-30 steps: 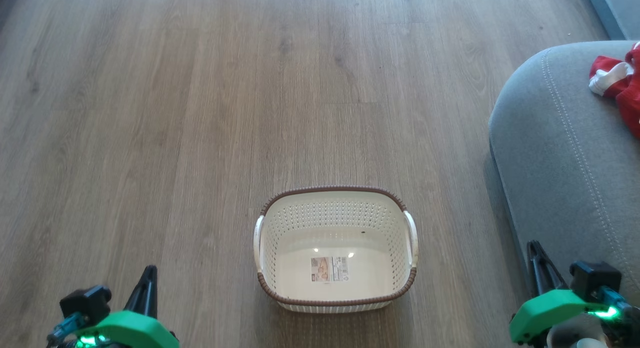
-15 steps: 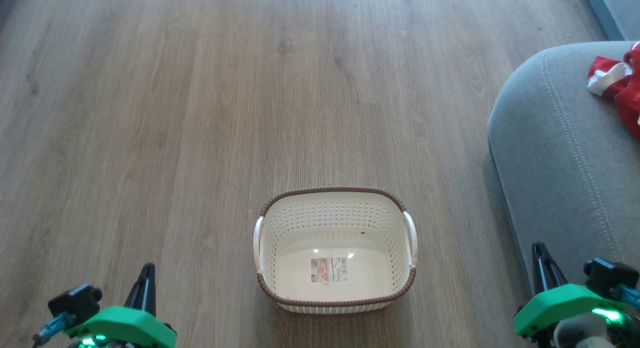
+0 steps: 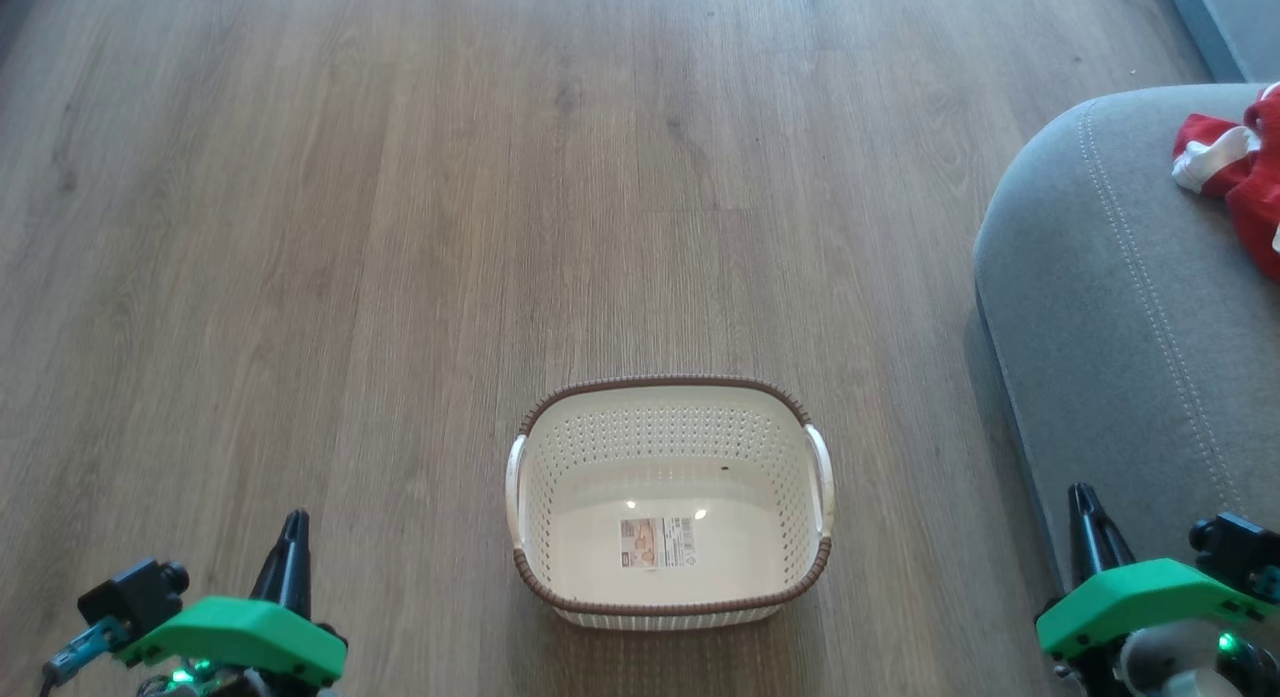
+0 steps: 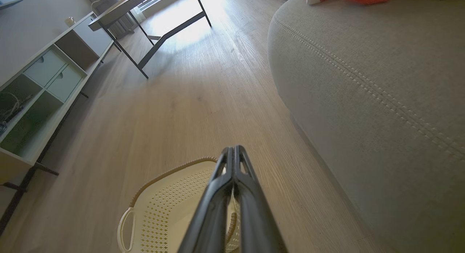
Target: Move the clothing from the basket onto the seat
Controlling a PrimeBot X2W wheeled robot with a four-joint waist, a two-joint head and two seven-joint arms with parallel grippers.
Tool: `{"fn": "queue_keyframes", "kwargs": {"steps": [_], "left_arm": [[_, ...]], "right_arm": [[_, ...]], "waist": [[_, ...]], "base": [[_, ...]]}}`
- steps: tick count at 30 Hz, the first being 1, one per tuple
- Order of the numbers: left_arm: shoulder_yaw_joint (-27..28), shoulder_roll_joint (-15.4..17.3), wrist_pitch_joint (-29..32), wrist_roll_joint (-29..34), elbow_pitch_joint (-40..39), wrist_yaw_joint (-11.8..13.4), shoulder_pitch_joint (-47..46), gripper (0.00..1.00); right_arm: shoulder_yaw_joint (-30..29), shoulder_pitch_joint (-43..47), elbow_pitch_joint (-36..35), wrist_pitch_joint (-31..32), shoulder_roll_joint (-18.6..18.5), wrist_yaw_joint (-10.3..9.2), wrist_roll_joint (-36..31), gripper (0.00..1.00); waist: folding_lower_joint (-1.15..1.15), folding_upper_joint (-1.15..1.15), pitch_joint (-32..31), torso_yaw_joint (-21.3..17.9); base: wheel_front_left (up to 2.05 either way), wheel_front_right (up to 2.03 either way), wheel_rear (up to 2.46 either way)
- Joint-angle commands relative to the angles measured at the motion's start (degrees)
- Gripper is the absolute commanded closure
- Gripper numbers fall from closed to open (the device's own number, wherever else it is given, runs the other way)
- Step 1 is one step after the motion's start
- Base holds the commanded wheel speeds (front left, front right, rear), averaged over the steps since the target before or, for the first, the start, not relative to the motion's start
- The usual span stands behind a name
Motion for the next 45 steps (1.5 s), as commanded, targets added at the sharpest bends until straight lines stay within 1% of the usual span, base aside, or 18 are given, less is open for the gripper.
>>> {"fn": "queue_keyframes", "kwargs": {"steps": [1, 45], "left_arm": [[1.74, 0.26, 0.35, -1.34, -2.00, -0.41, -2.96, 1.00], [6.48, -2.73, 7.46, -24.86, -4.96, -1.07, -5.22, 1.00]], "right_arm": [[-0.39, -2.84, -1.97, 0.57, -0.04, 0.13, 1.66, 1.00], [-3.24, -5.32, -2.35, 7.66, 2.11, 0.27, 30.06, 1.00]], "waist": [[0.00, 0.00, -0.02, -0.01], [0.00, 0.00, -0.55, -0.35]], "base": [[0.00, 0.00, 0.00], [0.00, 0.00, 0.00]]}}
